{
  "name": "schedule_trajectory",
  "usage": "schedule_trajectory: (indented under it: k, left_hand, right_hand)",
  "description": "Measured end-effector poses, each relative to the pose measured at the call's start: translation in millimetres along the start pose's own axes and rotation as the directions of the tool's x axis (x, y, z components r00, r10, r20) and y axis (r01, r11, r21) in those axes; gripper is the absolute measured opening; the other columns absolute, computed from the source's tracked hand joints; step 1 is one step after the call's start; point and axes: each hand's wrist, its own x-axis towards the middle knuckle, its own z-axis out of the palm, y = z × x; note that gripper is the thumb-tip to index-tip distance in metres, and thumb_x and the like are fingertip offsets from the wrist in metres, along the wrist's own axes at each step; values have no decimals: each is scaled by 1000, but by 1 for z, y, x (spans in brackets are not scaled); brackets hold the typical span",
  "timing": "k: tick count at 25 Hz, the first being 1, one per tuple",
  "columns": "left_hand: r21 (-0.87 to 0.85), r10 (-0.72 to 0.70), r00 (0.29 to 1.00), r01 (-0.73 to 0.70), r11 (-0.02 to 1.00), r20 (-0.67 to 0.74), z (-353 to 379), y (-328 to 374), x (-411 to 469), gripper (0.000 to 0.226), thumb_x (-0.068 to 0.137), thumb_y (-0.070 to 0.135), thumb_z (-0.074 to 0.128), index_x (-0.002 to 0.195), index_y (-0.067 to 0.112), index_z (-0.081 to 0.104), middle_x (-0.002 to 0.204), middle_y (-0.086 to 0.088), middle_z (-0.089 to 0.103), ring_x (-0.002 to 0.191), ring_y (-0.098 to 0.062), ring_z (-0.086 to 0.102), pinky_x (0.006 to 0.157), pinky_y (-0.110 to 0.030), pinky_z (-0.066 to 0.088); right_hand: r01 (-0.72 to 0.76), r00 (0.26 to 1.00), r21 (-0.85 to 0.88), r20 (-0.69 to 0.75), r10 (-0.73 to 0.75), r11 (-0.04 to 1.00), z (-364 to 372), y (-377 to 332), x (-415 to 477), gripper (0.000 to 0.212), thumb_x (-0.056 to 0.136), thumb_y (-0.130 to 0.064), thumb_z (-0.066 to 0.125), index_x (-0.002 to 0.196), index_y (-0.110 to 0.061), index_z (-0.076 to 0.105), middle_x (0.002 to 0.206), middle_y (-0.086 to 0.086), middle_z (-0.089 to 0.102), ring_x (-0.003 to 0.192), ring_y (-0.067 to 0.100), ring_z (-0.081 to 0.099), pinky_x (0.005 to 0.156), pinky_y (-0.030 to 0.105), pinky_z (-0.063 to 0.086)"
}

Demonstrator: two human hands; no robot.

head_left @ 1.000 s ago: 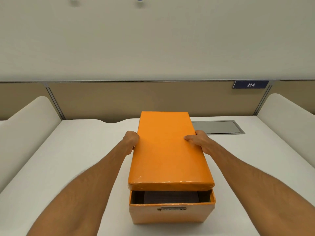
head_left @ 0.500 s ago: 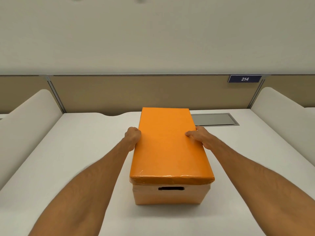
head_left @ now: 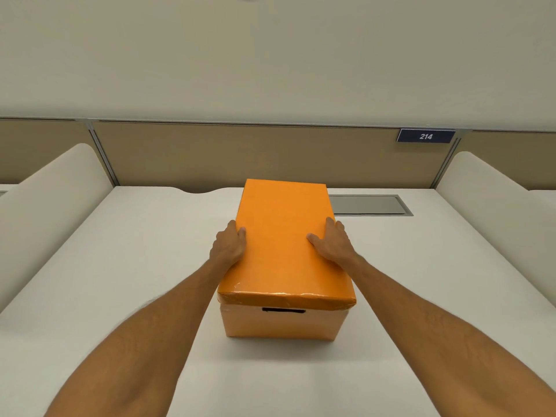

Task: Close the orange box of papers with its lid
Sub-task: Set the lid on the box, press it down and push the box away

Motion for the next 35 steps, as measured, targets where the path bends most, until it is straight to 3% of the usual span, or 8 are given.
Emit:
schedule_trajectory:
  k: [7,14,18,23,27,32,35]
  left_hand:
    - [-79,63,992,-72,994,-110,9,-13,-7,50,103,36,29,143,8,39,143,-17,50,127,-38,51,106,-51,40]
    - [-81,48,994,-55,995,-95,11,-12,-4,51,102,37,33,145,9,35,145,-16,47,129,-37,50,106,-51,40]
    - [-7,39,999,-39,999,-30,6,-1,8,60,101,34,36,152,9,14,156,-17,26,138,-40,37,109,-51,35]
    - [223,181,982,-187,957,50,-2,26,45,70,98,45,40,153,9,14,163,-14,11,149,-34,17,117,-53,25]
    - [358,220,973,-231,905,71,-1,46,74,71,97,52,36,151,9,22,163,-12,11,150,-31,16,118,-55,20]
    - [423,214,967,-254,870,139,5,50,96,76,96,58,32,154,13,15,165,-9,6,152,-28,8,120,-56,9]
    - [380,215,968,-250,891,133,10,51,102,75,95,61,30,152,13,22,164,-9,13,151,-28,13,118,-58,16]
  right_hand:
    - [80,991,-168,-90,-96,983,22,11,-17,61,100,-47,34,149,-13,26,162,16,12,145,37,23,111,54,33]
    - [87,981,-212,-150,-120,973,27,12,-16,57,99,-45,33,144,-11,33,157,19,24,138,38,34,105,53,39]
    - [88,970,-237,-202,-138,968,17,4,0,57,98,-45,38,141,-7,38,150,19,36,135,39,37,109,52,37]
    - [165,967,-313,-134,-216,935,-2,-18,41,58,97,-46,41,137,-4,42,145,19,40,134,36,37,108,49,36]
    - [132,988,-364,-26,-151,922,-7,-33,73,67,98,-52,37,146,-5,34,156,17,27,145,34,25,114,53,29]
    - [82,997,-369,45,-70,926,-3,-40,96,74,97,-57,33,152,-9,24,162,15,18,149,34,18,116,56,26]
    - [77,996,-397,62,-57,914,3,-41,103,76,95,-61,32,152,-11,23,161,13,18,148,33,19,114,55,29]
